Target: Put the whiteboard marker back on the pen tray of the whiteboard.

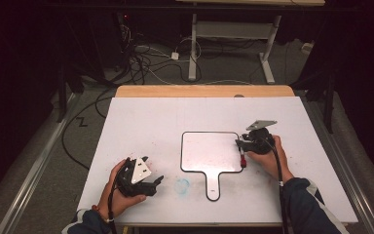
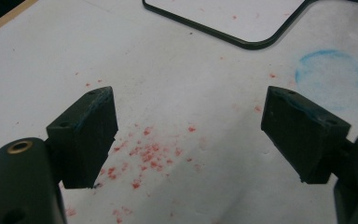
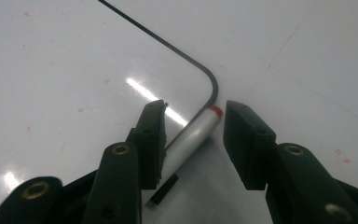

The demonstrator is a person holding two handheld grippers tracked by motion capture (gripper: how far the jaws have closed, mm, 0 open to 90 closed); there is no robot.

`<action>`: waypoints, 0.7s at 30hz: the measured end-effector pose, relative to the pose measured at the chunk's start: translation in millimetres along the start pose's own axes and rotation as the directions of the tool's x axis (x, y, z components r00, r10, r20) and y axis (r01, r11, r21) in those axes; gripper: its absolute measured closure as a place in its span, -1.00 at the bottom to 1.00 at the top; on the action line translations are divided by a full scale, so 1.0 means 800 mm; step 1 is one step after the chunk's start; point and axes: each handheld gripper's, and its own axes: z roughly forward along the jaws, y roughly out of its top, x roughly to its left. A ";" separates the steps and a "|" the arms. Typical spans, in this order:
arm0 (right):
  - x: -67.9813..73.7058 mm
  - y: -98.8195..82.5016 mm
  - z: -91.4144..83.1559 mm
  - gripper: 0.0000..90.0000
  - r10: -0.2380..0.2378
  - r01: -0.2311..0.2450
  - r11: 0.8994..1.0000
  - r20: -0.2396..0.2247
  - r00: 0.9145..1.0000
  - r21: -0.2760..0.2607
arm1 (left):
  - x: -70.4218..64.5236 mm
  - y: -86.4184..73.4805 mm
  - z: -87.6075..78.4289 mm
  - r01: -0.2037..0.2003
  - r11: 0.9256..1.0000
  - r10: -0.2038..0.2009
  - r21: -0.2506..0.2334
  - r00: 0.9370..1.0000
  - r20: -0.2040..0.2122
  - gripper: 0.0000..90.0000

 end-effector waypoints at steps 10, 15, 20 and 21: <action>-0.002 -0.007 -0.017 0.19 -0.005 0.004 0.999 -0.025 1.000 -0.048 | 0.001 0.000 -0.002 0.004 1.000 -0.004 -0.006 1.000 -0.003 -0.60; 0.004 -0.012 -0.050 0.04 -0.058 0.054 0.987 -0.022 0.998 -0.150 | 0.002 0.001 -0.004 0.006 1.000 -0.006 -0.015 1.000 -0.010 -0.60; 0.011 -0.036 -0.098 -0.14 -0.099 0.100 0.955 0.015 0.995 -0.278 | 0.000 0.002 -0.005 -0.006 1.000 0.006 -0.013 1.000 -0.018 -0.61; 0.013 -0.042 -0.107 -0.16 -0.112 0.118 0.947 0.039 0.993 -0.299 | 0.000 0.002 -0.005 -0.008 1.000 0.007 -0.012 1.000 -0.020 -0.61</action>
